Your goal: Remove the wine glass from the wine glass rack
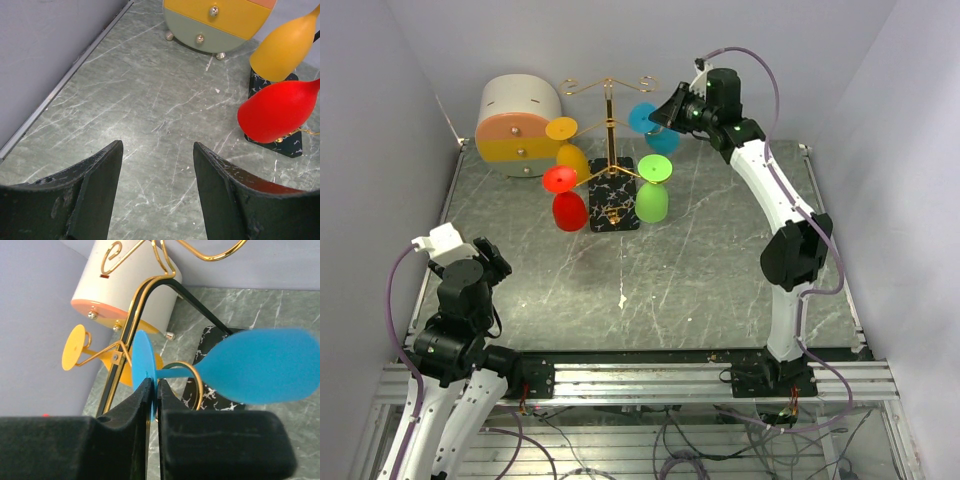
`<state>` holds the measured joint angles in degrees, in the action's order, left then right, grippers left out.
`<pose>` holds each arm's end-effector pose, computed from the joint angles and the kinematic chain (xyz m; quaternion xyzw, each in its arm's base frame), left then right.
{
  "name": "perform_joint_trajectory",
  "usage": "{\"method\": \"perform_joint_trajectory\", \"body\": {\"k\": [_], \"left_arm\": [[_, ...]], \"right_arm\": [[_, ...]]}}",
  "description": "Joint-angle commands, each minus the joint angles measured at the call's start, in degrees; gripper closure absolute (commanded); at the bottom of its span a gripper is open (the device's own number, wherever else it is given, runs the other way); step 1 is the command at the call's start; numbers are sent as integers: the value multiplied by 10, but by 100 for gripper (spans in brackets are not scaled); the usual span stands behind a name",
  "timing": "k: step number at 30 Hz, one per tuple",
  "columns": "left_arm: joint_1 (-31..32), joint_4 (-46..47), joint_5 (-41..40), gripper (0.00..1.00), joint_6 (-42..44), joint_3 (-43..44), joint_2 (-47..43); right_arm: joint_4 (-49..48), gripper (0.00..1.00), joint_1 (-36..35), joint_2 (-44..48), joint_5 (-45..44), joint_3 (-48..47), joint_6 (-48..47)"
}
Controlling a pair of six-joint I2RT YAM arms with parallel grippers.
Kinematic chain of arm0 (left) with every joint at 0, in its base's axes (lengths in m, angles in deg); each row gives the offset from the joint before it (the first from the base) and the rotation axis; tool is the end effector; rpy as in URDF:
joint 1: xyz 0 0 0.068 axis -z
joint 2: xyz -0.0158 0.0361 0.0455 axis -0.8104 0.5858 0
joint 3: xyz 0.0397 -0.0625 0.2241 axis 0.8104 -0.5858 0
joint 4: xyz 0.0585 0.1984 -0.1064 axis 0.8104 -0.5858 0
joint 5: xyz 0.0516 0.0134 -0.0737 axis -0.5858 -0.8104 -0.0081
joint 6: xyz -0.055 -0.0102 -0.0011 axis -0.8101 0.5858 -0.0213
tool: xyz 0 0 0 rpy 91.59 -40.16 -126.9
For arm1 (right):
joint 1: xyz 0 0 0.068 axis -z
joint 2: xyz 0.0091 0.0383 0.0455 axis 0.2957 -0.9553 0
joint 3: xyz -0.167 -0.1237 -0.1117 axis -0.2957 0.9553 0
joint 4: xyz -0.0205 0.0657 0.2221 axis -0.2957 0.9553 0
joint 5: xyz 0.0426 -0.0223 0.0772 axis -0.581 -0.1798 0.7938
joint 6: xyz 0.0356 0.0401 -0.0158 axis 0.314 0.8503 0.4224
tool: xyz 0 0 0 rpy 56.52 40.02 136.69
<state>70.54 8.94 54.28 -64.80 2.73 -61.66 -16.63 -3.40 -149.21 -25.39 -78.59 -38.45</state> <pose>0.0941 -0.0048 0.2961 -0.2294 0.7499 0.0237 0.6200 0.4131 0.1698 0.3525 -0.0058 0.7957 0.4022 0.4529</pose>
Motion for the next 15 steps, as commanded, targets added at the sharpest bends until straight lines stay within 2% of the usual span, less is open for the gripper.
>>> {"method": "perform_joint_trajectory", "body": {"k": [1, 8, 15], "left_arm": [[5, 1, -12, 30, -6, 10, 3], [5, 0, -13, 31, -7, 10, 4], [4, 0, -13, 30, -5, 10, 3]], "right_arm": [[-28, 97, 0, 35, -15, 38, 13], [-84, 100, 19, 75, -10, 102, 67], [-162, 100, 50, 97, 72, 180, 132]]}}
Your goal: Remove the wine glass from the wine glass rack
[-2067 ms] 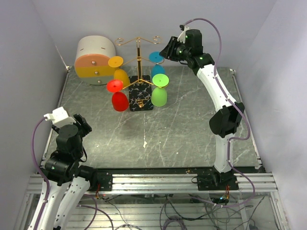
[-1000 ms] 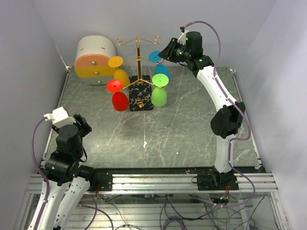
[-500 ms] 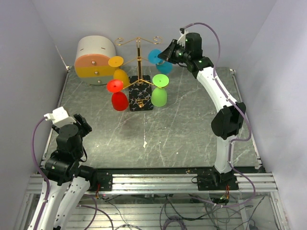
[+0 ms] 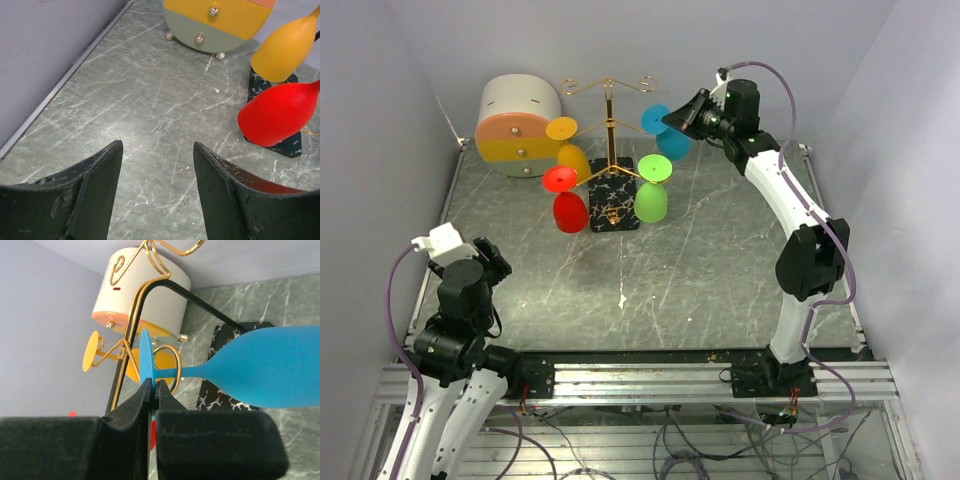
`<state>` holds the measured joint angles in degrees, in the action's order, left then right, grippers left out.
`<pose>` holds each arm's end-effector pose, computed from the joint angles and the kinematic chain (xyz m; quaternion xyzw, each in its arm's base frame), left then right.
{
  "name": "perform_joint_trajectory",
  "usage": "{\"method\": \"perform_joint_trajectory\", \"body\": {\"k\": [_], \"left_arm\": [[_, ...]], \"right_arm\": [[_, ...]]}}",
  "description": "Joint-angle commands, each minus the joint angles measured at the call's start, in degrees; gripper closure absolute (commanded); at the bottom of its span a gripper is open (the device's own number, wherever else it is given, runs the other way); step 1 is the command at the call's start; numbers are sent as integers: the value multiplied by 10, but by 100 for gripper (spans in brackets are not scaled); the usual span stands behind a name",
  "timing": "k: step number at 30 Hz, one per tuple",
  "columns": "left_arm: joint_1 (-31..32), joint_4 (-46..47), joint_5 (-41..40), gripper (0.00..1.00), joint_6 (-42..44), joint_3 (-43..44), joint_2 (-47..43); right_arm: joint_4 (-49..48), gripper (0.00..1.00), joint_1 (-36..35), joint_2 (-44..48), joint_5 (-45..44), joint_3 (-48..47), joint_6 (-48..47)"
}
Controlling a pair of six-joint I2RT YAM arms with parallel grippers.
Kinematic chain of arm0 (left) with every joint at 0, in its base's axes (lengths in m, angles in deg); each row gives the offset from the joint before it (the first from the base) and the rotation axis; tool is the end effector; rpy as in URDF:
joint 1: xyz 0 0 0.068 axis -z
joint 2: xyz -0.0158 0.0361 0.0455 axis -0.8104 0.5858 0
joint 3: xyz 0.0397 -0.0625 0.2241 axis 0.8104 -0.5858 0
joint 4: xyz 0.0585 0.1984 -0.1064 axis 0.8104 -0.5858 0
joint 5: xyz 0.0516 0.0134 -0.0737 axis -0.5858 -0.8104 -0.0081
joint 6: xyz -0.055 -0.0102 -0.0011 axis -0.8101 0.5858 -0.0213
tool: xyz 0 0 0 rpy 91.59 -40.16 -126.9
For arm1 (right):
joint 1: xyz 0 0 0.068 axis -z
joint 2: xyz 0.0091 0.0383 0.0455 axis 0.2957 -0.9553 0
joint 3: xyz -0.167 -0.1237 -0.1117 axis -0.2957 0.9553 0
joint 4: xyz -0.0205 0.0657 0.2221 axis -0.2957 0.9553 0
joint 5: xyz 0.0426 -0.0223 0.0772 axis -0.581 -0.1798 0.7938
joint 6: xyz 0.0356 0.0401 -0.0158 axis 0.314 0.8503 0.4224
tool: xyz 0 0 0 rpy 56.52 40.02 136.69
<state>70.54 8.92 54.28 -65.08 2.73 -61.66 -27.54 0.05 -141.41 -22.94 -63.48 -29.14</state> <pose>0.0941 -0.0048 0.2961 -0.2312 0.7495 0.0223 0.6200 0.4041 0.1406 0.3453 0.0604 0.7741 0.4472 0.4439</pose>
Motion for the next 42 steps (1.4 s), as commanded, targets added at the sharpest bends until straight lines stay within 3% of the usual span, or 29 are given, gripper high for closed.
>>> {"method": "perform_joint_trajectory", "body": {"k": [1, 8, 23, 36, 42], "left_arm": [[5, 1, -13, 30, -3, 10, 3], [5, 1, -11, 30, -3, 10, 6], [5, 3, -7, 30, -1, 10, 8], [5, 3, -10, 30, -2, 10, 8], [5, 4, -9, 30, 0, 9, 6]], "right_arm": [[-61, 100, 17, 19, 62, 32, 45], [-92, 100, 17, 14, 129, 34, 76], [-103, 100, 14, -31, 162, -8, 104], [-71, 100, 0, -102, 143, -107, 94], [-77, 100, 0, -87, 70, -91, 59]]}}
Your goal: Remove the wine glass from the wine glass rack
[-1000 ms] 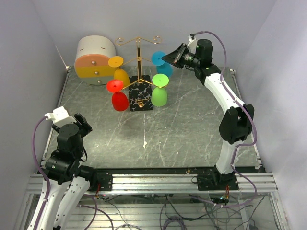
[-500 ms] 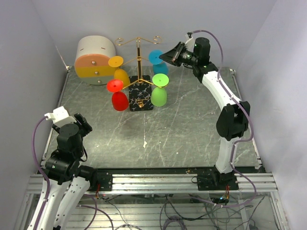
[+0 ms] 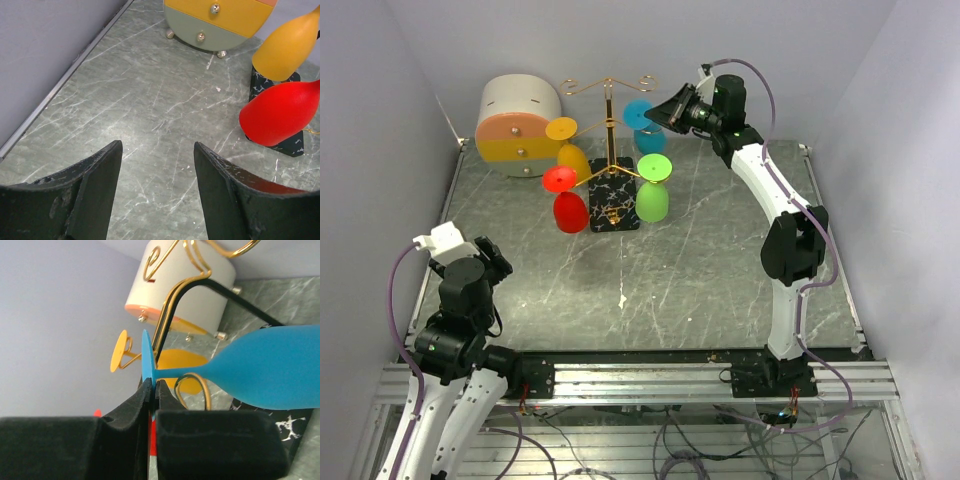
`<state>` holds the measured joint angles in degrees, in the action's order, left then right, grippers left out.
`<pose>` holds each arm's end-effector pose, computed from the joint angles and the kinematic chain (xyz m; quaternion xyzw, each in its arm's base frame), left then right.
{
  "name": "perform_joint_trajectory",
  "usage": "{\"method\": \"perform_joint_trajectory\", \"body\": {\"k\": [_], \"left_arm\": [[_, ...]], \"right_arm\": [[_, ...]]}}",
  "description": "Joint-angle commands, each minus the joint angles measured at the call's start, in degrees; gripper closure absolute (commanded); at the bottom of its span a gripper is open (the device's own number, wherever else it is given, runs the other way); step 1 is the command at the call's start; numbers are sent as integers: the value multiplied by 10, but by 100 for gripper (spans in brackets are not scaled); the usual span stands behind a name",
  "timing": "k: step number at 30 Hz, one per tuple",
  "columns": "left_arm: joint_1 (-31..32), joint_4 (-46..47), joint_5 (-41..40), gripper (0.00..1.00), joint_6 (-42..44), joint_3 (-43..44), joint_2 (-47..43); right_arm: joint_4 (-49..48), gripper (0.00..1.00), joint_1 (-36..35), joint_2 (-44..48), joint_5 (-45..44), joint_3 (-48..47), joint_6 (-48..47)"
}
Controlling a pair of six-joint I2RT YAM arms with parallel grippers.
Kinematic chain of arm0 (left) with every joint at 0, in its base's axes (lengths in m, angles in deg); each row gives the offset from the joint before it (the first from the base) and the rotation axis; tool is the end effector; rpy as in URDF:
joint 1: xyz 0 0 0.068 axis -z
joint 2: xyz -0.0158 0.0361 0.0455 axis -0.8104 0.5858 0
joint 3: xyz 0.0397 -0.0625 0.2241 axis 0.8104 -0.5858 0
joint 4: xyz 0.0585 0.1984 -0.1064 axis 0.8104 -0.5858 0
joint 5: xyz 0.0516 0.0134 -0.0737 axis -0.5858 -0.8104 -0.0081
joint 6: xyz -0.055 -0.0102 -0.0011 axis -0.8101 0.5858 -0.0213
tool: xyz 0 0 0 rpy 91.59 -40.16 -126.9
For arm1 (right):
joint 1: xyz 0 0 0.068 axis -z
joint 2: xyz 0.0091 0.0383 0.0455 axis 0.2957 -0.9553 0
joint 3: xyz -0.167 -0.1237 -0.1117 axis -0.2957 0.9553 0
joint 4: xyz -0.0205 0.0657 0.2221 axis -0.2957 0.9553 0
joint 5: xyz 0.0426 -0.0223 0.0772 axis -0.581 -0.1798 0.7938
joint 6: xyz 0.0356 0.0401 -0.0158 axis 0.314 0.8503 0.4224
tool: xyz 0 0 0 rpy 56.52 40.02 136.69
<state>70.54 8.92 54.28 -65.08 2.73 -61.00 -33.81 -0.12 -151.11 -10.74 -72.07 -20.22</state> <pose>0.0961 -0.0054 0.2953 -0.2300 0.7529 0.0248 0.6162 0.4328 0.1584 0.3343 0.0333 0.7444 0.5489 0.3788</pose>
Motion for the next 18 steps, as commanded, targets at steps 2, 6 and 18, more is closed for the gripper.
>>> {"method": "perform_joint_trajectory", "body": {"k": [2, 6, 18], "left_arm": [[5, 7, -7, 26, 2, 8, -2], [5, 6, -16, 16, -3, 12, -5], [5, 5, 26, 17, -5, 29, -23]], "right_arm": [[-6, 100, 3, 18, -84, -5, -51], [-11, 100, 9, 50, -153, 17, -82], [-16, 100, 41, 239, -231, 156, -185]]}}
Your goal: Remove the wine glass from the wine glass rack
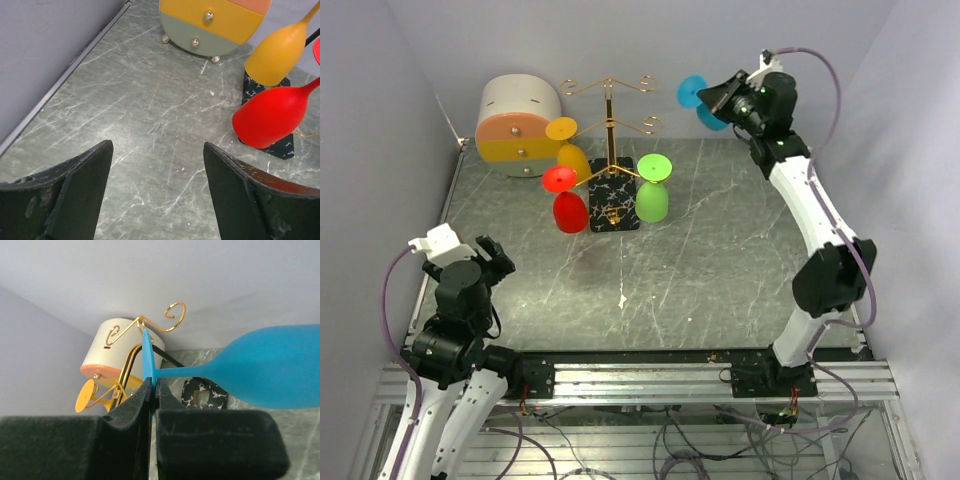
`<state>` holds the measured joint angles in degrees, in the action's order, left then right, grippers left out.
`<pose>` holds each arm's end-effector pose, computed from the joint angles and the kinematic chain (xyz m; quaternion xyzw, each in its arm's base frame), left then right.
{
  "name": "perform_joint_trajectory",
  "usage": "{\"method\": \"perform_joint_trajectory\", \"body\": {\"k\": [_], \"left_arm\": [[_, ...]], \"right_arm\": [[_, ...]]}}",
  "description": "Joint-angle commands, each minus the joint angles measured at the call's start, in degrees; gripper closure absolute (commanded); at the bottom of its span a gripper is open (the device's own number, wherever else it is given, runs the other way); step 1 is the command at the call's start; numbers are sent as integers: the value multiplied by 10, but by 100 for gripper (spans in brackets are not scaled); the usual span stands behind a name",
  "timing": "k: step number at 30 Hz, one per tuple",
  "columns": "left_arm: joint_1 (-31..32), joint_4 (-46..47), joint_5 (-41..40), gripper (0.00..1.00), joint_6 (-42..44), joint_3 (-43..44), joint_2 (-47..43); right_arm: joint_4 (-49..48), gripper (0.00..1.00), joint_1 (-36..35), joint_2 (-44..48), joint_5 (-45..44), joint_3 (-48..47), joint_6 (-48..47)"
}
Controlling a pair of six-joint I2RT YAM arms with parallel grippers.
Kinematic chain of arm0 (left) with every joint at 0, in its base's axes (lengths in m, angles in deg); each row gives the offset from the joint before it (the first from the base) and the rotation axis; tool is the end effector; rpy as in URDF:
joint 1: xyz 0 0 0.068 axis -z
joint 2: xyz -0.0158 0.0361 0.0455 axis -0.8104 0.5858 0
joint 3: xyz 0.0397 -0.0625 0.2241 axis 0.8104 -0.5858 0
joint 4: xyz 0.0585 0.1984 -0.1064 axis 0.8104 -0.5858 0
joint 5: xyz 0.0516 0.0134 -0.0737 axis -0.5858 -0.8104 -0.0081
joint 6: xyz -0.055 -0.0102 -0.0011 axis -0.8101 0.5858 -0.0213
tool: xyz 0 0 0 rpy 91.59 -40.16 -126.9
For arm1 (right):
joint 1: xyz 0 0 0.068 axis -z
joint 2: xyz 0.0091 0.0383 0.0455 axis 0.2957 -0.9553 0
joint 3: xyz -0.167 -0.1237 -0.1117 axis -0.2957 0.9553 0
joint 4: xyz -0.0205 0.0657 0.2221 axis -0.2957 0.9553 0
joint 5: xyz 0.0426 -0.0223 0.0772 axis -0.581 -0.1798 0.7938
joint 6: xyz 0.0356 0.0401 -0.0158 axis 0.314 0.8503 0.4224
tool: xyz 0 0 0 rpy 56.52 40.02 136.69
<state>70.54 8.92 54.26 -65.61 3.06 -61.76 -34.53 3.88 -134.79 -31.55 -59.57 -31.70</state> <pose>0.0932 -0.0046 0.2979 -0.2354 0.7461 0.0179 0.6225 0.3917 0.1027 0.3820 0.0947 0.7199 0.3972 0.5612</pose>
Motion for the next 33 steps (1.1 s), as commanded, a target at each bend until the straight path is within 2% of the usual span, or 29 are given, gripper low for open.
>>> {"method": "perform_joint_trajectory", "body": {"k": [1, 4, 7, 10, 12, 14, 17, 20, 25, 29, 31, 33], "left_arm": [[4, 7, 44, 25, 6, 28, -20], [5, 26, 114, 47, 14, 29, -44], [5, 50, 216, 55, -20, 40, -64], [5, 53, 307, 43, -76, 80, -48], [5, 45, 373, 32, -110, 113, -21], [5, 37, 448, 27, -153, 146, 20], [5, 5, 526, 24, -193, 191, 79], [5, -34, 571, 24, -195, 231, 116], [5, -73, 545, 24, -188, 259, 110], [5, -96, 540, 24, -206, 253, 99], [5, -109, 535, 24, -215, 251, 96], [5, -116, 527, 24, -220, 250, 92]], "right_arm": [[-2, 100, 0, 109, -6, 49, -90], [22, 100, -27, 213, -11, 138, -184], [55, 100, -124, 356, -123, 249, -312], [95, 100, -186, 470, -171, 323, -338], [121, 100, -193, 530, -152, 353, -332], [149, 100, -193, 577, -106, 371, -326], [205, 100, -194, 582, -43, 366, -322], [238, 100, -195, 568, -23, 366, -326], [228, 100, -206, 545, -48, 356, -337], [223, 100, -237, 483, -52, 310, -341], [222, 100, -286, 459, -81, 290, -349], [226, 100, -354, 435, -149, 269, -368]]}}
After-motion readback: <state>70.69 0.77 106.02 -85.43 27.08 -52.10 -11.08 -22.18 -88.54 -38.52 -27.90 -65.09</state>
